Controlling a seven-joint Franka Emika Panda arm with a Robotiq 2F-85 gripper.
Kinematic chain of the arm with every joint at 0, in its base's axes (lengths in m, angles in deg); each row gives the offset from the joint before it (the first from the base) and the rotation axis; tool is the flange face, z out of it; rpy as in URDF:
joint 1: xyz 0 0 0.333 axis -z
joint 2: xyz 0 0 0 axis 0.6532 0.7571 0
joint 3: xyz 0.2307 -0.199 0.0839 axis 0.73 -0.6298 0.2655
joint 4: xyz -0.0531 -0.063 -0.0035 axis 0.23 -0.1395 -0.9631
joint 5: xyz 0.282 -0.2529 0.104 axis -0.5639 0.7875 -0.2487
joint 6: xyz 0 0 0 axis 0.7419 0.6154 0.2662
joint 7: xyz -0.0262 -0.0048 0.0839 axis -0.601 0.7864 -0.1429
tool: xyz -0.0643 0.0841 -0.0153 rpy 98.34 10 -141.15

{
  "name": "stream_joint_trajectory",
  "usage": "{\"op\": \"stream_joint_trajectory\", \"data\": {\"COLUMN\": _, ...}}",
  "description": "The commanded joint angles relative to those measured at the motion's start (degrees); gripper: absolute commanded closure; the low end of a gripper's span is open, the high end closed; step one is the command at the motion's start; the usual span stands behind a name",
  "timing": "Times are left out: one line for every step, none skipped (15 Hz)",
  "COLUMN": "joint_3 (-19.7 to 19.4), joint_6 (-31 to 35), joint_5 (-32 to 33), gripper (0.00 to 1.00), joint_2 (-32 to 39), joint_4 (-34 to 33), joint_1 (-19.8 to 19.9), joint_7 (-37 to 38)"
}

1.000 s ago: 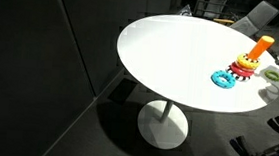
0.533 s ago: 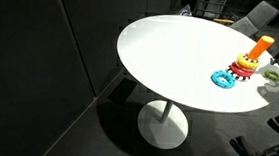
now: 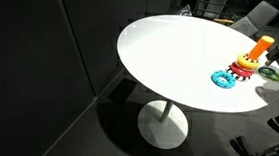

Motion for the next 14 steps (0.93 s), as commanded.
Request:
{"op": "stream_joint_trajectory", "data": {"joint_3": -0.27, "joint_6": -1.02, "joint_5": -2.48, "gripper": 0.00, "joint_2": -0.19, "joint_4": -0.38, "joint_1": -1.12, "joint_7": -1.24}}
{"op": "stream_joint_trajectory", "data": {"joint_3": 0.27, "joint_6": -1.67, "joint_5": -3.24, "gripper": 0.00, "joint_2": -0.65, "joint_4": -0.22, "joint_1": -0.90, "joint_7": -1.76}}
{"op": "stream_joint_trajectory", "data": {"joint_3": 1.35, "joint_6": -3.06, "joint_5": -4.55, "gripper": 0.00, "joint_2": -1.42, "joint_4": 0.01, "joint_1": -0.33, "joint_7": -2.70}}
{"op": "stream_joint_trajectory", "data": {"joint_3": 2.56, "joint_6": -4.18, "joint_5": -5.84, "gripper": 0.00, "joint_2": -2.00, "joint_4": 0.20, "joint_1": 0.41, "joint_7": -3.88}}
{"op": "stream_joint_trajectory", "data": {"joint_3": 3.45, "joint_6": -5.28, "joint_5": -6.91, "gripper": 0.00, "joint_2": -2.34, "joint_4": 0.22, "joint_1": 0.83, "joint_7": -4.77}}
{"op": "stream_joint_trajectory", "data": {"joint_3": 4.15, "joint_6": -6.28, "joint_5": -7.93, "gripper": 0.00, "joint_2": -2.58, "joint_4": 0.18, "joint_1": 1.01, "joint_7": -5.21}}
{"op": "stream_joint_trajectory", "data": {"joint_3": 4.72, "joint_6": -7.18, "joint_5": -8.76, "gripper": 0.00, "joint_2": -2.65, "joint_4": 0.01, "joint_1": 1.20, "joint_7": -5.62}}
{"op": "stream_joint_trajectory", "data": {"joint_3": 5.61, "joint_6": -8.29, "joint_5": -9.84, "gripper": 0.00, "joint_2": -2.98, "joint_4": -0.01, "joint_1": 1.64, "joint_7": -6.43}}
{"op": "stream_joint_trajectory", "data": {"joint_3": 3.95, "joint_6": -5.38, "joint_5": -7.95, "gripper": 0.00, "joint_2": -0.79, "joint_4": -0.16, "joint_1": 0.12, "joint_7": -3.82}}
{"op": "stream_joint_trajectory", "data": {"joint_3": 4.61, "joint_6": -6.17, "joint_5": -8.48, "gripper": 0.00, "joint_2": -1.09, "joint_4": -0.14, "joint_1": 0.40, "joint_7": -4.10}}
{"op": "stream_joint_trajectory", "data": {"joint_3": 4.90, "joint_6": -6.45, "joint_5": -8.60, "gripper": 0.00, "joint_2": -1.27, "joint_4": -0.14, "joint_1": 0.56, "joint_7": -4.23}}
{"op": "stream_joint_trajectory", "data": {"joint_3": 5.02, "joint_6": -6.51, "joint_5": -8.62, "gripper": 0.00, "joint_2": -1.35, "joint_4": -0.13, "joint_1": 0.71, "joint_7": -4.31}}
{"op": "stream_joint_trajectory", "data": {"joint_3": 5.05, "joint_6": -6.52, "joint_5": -8.62, "gripper": 0.00, "joint_2": -1.40, "joint_4": -0.13, "joint_1": 0.81, "joint_7": -4.38}}
{"op": "stream_joint_trajectory", "data": {"joint_3": 5.05, "joint_6": -6.52, "joint_5": -8.63, "gripper": 0.00, "joint_2": -1.42, "joint_4": -0.13, "joint_1": 0.90, "joint_7": -4.43}}
